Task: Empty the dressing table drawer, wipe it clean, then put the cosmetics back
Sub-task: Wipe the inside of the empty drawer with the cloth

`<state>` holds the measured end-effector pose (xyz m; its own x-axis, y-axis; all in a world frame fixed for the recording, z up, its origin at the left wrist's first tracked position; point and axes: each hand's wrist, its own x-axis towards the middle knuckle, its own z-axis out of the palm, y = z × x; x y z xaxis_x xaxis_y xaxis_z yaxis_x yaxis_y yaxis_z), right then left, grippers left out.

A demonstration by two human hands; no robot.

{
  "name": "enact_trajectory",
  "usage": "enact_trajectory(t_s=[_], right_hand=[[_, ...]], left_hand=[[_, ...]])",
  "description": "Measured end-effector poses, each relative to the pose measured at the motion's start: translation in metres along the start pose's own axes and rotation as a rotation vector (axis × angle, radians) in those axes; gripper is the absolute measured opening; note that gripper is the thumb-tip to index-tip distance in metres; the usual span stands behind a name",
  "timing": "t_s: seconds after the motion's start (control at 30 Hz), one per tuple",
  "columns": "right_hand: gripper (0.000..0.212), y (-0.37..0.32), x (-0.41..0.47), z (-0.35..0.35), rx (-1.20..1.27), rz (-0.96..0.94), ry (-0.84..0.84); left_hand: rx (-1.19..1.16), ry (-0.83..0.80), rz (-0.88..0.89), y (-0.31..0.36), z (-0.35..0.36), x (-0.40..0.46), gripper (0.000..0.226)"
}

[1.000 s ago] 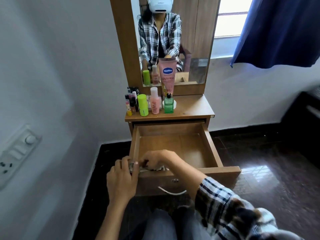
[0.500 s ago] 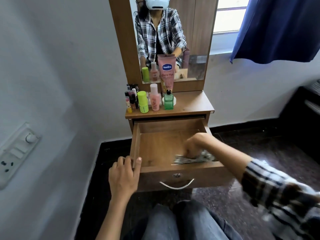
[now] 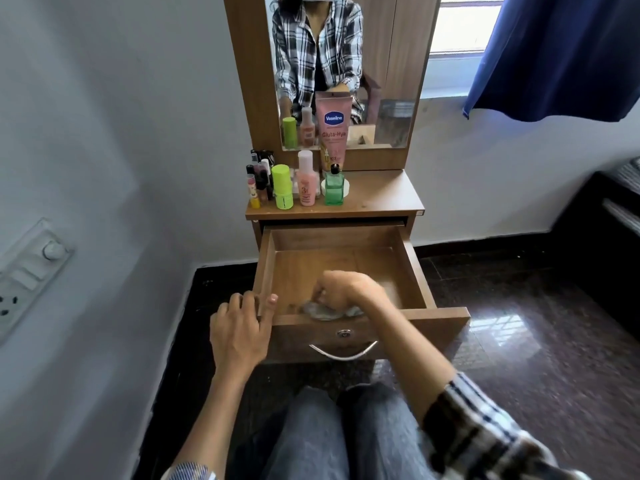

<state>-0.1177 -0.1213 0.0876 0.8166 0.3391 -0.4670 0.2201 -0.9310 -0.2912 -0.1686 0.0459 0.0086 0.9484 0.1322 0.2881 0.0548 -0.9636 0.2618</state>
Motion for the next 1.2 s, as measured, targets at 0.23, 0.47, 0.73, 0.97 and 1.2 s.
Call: enact_trajectory(t_s=[0.23, 0.47, 0.73, 0.97, 1.2], right_hand=[[0.031, -0.049, 0.003, 0.006, 0.137, 0.136, 0.180], [0.031, -0.003, -0.010, -0.002, 0.038, 0.252, 0.119], [0.036, 0.066, -0.056, -0.008, -0.143, 0.621, 0.192], [0.026, -0.026, -0.005, 0.005, 0.428, 0.242, 0.294], [0.028, -0.062, 0.020, 0.026, 1.174, -0.009, 0.402]], left_hand=[[-0.077, 0.068, -0.029, -0.001, 0.004, 0.000, 0.068], [-0.026, 0.009, -0.040, 0.000, -0.001, 0.001, 0.077], [-0.007, -0.021, -0.020, 0.000, -0.003, 0.001, 0.080], [0.013, -0.079, -0.042, 0.001, -0.007, 0.002, 0.067], [-0.633, -0.135, -0.372, 0.030, -0.026, 0.029, 0.048]])
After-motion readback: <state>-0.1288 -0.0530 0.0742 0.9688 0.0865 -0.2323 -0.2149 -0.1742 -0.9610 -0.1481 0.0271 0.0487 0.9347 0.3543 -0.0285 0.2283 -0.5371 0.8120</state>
